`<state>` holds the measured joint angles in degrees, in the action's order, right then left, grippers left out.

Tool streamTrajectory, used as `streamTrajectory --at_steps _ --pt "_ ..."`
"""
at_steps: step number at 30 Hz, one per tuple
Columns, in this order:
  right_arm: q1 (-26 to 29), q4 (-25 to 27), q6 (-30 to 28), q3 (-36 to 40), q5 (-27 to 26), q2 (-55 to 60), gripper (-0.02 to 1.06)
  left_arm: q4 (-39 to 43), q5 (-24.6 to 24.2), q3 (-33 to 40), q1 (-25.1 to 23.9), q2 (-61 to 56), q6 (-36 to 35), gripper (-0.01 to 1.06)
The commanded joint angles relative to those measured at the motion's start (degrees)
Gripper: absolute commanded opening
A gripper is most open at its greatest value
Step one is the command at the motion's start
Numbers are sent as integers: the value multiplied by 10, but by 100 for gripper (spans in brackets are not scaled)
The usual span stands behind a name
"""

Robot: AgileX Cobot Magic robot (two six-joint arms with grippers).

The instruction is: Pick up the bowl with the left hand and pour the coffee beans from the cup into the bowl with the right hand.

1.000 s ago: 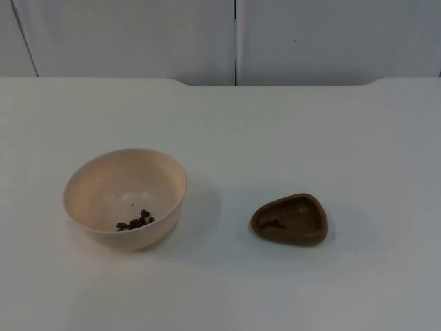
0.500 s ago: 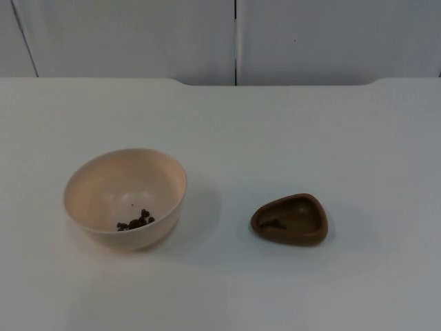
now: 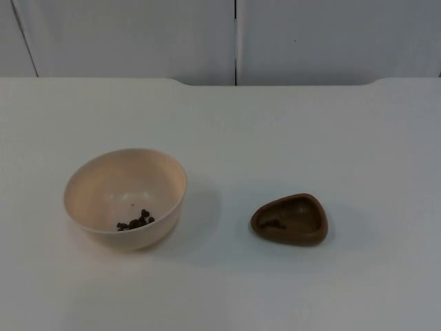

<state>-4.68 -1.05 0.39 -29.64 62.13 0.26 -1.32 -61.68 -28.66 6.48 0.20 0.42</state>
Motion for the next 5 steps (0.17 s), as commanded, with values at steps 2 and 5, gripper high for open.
streamTrajectory --at_steps 2,5 --pt "5 1 2 1 -4 -3 105 2 0 3 -27 -2 -4 105" --pt "5 1 2 1 -4 -3 105 2 0 3 -55 -2 -4 105"
